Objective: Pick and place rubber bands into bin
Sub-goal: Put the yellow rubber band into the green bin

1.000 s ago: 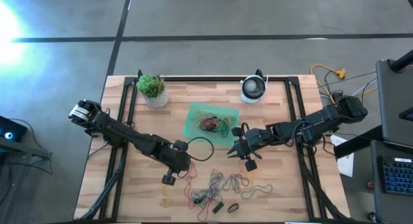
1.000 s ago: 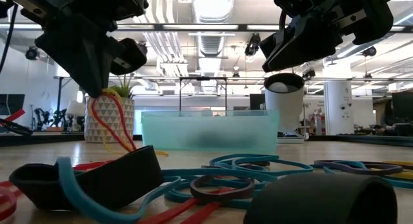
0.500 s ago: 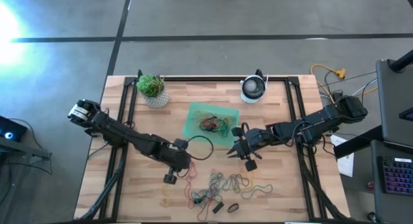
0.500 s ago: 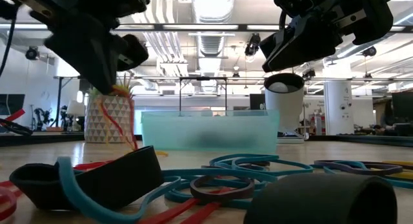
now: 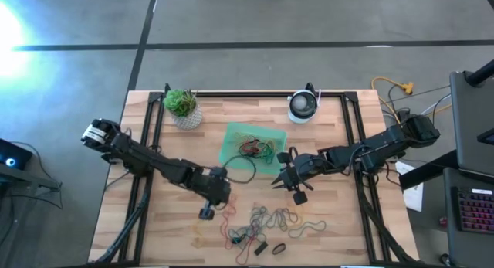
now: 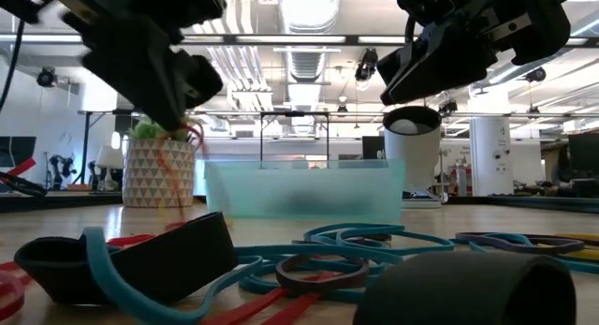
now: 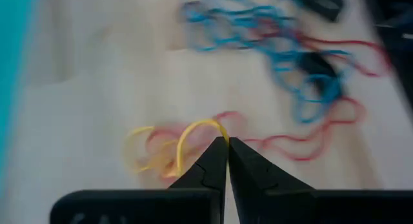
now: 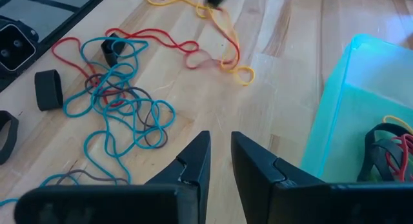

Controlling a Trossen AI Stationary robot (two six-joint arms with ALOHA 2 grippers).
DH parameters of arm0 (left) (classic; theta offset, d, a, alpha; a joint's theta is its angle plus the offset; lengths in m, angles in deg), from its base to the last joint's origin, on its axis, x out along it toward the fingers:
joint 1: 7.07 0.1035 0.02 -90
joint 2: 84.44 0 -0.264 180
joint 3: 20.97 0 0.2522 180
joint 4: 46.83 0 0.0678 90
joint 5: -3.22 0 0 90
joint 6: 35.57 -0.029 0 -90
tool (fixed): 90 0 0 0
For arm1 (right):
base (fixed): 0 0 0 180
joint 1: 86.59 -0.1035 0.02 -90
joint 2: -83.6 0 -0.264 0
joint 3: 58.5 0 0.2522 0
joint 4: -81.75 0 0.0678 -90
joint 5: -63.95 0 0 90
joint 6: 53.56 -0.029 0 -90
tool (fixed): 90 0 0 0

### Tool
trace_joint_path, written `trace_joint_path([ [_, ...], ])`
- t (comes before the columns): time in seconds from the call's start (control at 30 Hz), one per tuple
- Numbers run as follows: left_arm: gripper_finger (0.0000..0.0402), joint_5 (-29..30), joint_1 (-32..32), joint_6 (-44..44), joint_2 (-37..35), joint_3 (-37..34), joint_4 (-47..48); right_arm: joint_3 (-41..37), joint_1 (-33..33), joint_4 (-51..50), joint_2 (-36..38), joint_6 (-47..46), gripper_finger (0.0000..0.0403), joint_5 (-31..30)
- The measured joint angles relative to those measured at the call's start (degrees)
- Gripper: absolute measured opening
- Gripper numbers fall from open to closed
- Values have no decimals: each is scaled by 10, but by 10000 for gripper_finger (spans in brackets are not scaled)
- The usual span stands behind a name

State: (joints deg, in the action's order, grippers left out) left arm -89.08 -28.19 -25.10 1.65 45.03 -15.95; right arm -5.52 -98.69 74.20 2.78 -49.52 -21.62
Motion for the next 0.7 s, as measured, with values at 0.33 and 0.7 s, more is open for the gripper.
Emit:
trace_joint_path([
  [0.33,0,4,1,25,1,-22,-15,-1,0,0,0,0,57,0],
  [0.7,0,16,1,-28,-1,-20,-14,-2,0,0,0,0,57,0],
])
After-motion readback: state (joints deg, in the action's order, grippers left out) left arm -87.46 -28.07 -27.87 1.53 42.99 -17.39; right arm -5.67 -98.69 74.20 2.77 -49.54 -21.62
